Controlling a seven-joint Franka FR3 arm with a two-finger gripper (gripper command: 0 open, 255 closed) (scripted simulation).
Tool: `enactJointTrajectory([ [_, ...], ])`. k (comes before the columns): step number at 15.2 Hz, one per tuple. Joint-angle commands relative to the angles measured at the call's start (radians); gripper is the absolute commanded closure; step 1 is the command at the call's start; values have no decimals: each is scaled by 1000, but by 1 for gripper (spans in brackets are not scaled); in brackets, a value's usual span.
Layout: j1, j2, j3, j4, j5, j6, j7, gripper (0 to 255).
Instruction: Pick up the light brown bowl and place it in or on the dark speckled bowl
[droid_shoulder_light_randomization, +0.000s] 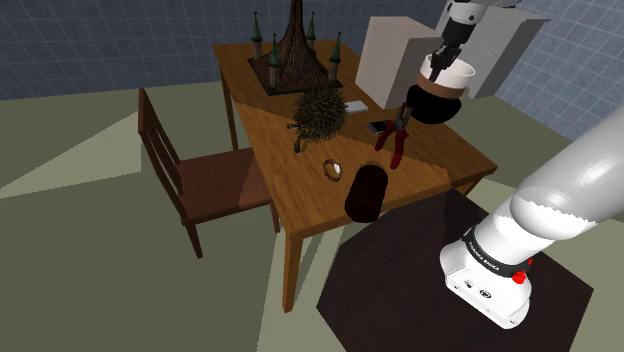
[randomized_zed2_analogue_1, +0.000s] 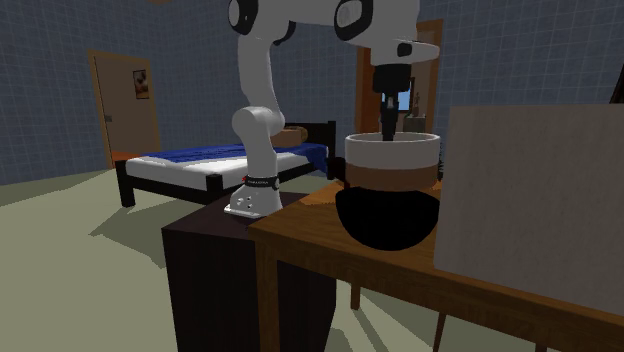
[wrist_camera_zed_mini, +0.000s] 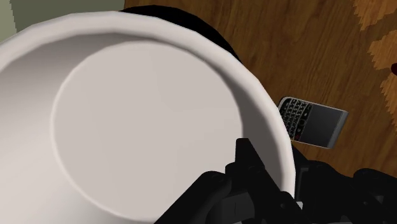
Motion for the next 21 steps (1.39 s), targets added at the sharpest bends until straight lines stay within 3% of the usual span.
enactJointTrajectory([
  [1, -1, 9, -2, -20, 5, 29, -4, 255],
  [6, -1, 36, -5, -62, 19, 94, -16, 255],
  [14, -1, 36, -5, -62, 19, 94, -16, 255],
  [15, -1, 36, -5, -62, 19, 94, -16, 0],
  [20, -1, 36, -5, -62, 19, 94, -16, 0],
  [21, -1, 22, -4, -41, 11, 61, -11, 0],
])
